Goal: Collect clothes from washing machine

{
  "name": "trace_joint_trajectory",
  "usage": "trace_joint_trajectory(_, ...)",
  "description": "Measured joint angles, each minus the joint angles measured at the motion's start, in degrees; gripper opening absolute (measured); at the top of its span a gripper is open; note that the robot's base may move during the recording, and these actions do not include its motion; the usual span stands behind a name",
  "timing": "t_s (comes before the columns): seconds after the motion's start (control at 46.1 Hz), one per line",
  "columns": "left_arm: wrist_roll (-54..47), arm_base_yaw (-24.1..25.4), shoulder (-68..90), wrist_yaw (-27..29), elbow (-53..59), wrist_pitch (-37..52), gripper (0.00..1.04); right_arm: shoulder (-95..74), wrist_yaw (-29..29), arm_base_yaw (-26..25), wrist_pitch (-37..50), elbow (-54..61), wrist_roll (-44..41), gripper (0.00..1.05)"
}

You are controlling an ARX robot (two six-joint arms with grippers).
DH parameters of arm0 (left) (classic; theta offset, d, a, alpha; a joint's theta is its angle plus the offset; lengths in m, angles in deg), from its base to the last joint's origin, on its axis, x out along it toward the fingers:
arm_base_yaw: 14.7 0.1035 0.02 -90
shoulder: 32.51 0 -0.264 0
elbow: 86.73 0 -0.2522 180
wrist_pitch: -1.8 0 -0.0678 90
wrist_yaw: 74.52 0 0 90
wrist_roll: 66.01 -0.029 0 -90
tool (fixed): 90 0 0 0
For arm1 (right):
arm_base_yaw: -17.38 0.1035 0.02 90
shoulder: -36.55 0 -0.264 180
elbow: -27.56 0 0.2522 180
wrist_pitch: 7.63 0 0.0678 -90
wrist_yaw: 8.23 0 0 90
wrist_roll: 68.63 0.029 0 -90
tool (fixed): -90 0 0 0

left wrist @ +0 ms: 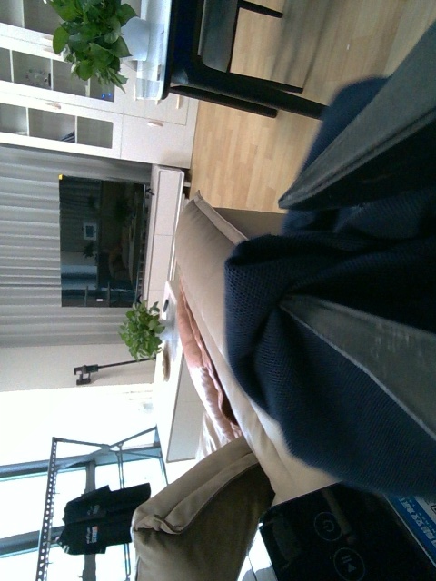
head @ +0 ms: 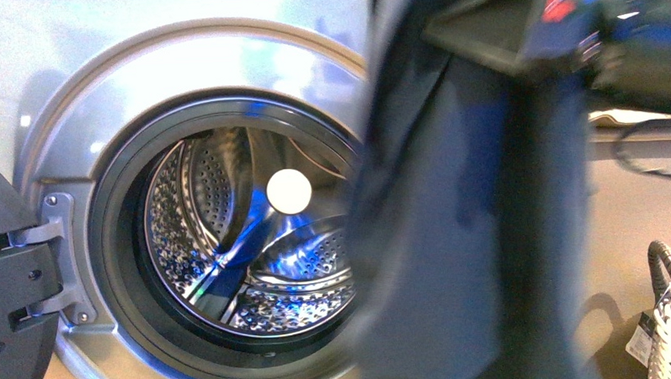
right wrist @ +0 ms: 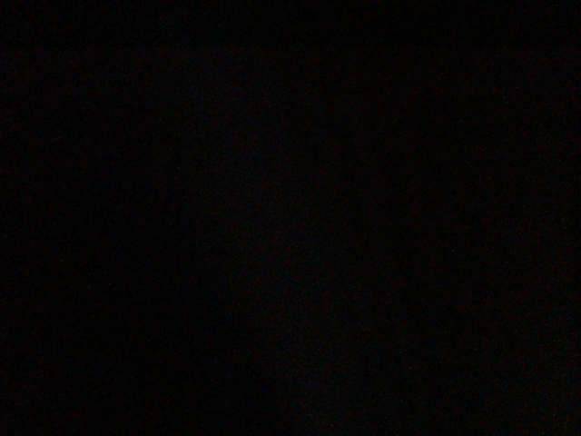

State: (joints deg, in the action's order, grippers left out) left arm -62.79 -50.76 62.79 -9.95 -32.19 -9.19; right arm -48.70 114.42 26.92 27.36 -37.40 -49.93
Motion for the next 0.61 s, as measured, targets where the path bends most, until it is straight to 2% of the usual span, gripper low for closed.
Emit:
trace_joint_trajectory(0.043,0.0,0.0,-0.07,-0.04,-0.17,0.0,0.41,-0.15,-1.9,-1.4,0.96,-0.79,0.26,0.31)
trace_joint_trajectory(0.13,0.0,0.0,-0.13,-0.02,-0.28,0.02,0.52,0.02,-3.65,-3.61,2.38,-2.16,1.29,0.21)
trace_joint_trajectory(0.217,0.0,-0.02,-0.17,-0.02,-0.28,0.02,0.7,1.4,-4.85,-7.58,3.93,-4.94,3.52,0.07)
trace_joint_trajectory(0.368,-0.02,0.0,-0.17,-0.02,-0.28,0.02,0.99,9.2,-4.24,-13.6,3.41,-8.63,6.03,0.06)
trace_joint_trajectory(0.607,-0.04,-0.02,-0.17,-0.02,-0.28,0.02,0.98,18.64,-0.59,-23.58,-1.57,-14.95,7.26,0.06)
